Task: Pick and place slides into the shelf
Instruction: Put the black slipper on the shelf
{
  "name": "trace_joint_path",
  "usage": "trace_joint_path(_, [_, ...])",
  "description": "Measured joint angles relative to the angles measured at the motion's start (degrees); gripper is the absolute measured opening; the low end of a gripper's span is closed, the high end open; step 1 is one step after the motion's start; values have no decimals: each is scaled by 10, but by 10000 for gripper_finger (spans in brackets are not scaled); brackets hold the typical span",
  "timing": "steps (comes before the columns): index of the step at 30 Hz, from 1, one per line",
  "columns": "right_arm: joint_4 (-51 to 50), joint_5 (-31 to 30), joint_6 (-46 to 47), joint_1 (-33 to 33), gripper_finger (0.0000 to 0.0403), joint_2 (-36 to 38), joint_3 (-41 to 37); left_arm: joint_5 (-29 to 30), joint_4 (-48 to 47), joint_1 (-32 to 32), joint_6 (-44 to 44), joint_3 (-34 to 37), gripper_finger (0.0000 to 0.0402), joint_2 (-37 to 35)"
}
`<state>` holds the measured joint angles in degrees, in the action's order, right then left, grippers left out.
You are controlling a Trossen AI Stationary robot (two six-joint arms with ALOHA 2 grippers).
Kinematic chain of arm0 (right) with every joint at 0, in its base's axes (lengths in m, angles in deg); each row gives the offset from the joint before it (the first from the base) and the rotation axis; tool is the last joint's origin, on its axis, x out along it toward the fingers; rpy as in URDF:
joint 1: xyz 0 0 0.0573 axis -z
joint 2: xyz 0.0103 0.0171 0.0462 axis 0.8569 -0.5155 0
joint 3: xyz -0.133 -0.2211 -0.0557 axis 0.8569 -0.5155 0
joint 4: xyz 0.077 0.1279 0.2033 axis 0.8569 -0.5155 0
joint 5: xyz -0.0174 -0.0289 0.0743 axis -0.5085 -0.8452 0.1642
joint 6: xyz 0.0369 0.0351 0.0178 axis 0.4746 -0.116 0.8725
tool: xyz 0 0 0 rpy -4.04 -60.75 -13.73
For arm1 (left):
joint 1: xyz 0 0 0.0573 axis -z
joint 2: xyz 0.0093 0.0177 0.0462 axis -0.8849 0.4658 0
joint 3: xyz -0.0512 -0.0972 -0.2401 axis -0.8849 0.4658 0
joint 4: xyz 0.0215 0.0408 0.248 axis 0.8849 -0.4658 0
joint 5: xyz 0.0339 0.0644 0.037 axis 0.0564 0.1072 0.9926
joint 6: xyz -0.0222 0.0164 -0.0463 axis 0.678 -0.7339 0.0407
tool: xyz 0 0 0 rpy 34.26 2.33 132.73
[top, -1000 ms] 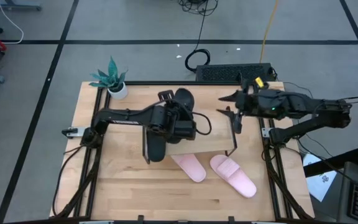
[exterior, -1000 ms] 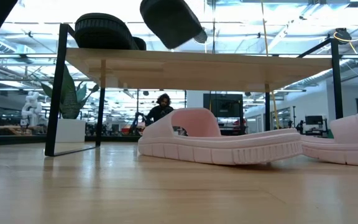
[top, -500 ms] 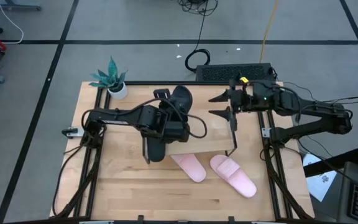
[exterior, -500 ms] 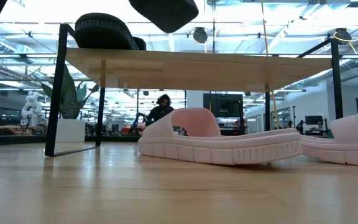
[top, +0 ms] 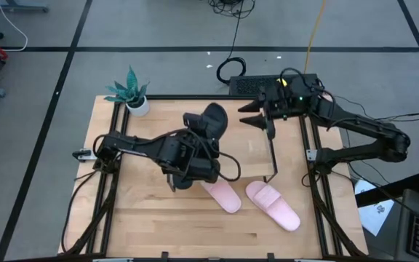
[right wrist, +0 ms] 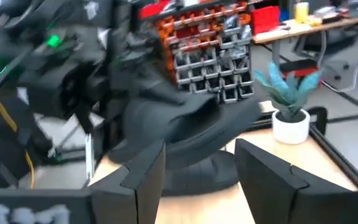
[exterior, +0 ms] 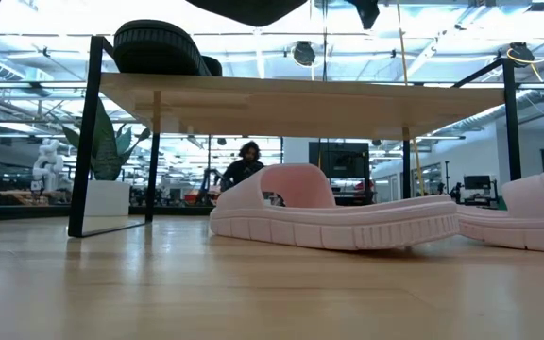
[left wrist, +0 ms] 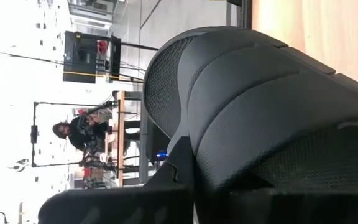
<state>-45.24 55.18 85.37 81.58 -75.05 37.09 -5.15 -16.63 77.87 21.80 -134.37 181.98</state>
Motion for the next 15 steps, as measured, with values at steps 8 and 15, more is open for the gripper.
trace_joint_path(8, [20, 52, 140, 31, 183, -42, 0, 22, 21, 10, -35, 0, 0, 0])
trace_joint_path(15, [100, 89, 214, 31, 183, -76, 0, 21, 45, 5, -56, 0, 0, 0])
